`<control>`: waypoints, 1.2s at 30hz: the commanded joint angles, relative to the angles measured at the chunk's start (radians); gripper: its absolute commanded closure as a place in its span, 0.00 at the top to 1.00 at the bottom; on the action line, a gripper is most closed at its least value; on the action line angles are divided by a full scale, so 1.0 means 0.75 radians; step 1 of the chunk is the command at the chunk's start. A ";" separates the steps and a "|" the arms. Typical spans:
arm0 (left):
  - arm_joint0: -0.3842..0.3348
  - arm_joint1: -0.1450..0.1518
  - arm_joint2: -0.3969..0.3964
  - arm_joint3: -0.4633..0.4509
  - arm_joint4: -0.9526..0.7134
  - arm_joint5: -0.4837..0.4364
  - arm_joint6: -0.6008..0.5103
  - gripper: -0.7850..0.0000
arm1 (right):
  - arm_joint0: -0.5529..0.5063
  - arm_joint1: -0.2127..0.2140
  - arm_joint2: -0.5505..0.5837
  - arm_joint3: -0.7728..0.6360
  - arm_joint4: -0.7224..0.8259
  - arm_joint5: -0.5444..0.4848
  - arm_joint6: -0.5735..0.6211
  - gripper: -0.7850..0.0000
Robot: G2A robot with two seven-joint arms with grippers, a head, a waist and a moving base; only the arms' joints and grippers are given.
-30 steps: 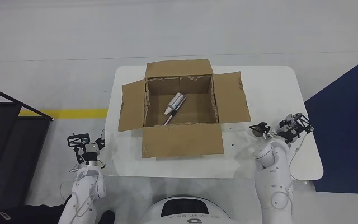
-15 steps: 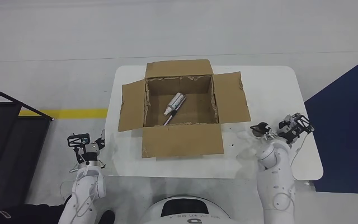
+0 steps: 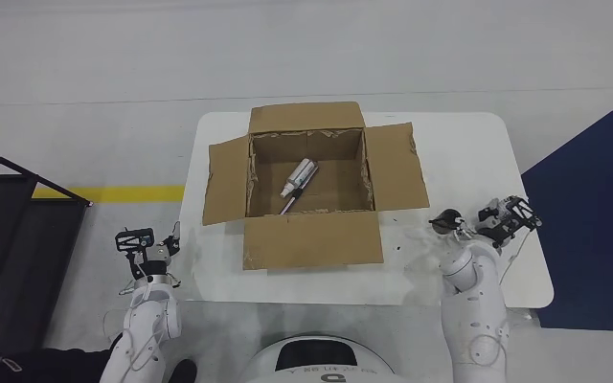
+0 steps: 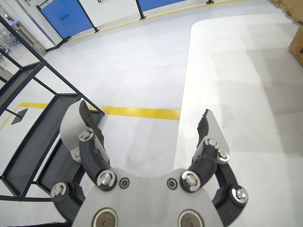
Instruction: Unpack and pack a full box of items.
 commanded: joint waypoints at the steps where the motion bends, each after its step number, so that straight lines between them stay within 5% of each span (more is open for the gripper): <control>1: 0.000 0.000 0.000 0.000 0.000 0.000 0.000 1.00 | 0.000 0.000 0.000 0.001 -0.002 0.002 0.004 0.47; 10: 0.000 0.000 0.000 0.000 0.000 0.000 0.000 1.00 | -0.014 0.000 0.006 -0.045 0.053 -0.017 0.053 0.52; 15: 0.000 0.000 0.000 0.000 0.000 0.000 0.000 1.00 | 0.021 0.006 0.039 -0.087 0.109 0.014 0.219 0.88; 17: 0.000 0.000 0.000 0.000 0.000 0.000 0.000 1.00 | 0.032 0.009 0.044 -0.100 0.108 0.036 0.258 0.93; 27: 0.000 0.000 0.000 0.000 0.000 0.000 0.000 1.00 | 0.066 0.015 0.022 -0.170 0.045 0.107 0.377 0.82; 31: 0.000 0.000 0.000 0.000 0.000 0.000 0.000 1.00 | 0.034 0.014 0.045 -0.268 0.106 0.115 0.426 0.87; 36: 0.000 0.000 0.000 0.000 0.000 0.000 0.000 1.00 | 0.073 0.026 0.078 -0.266 0.091 0.200 0.634 0.80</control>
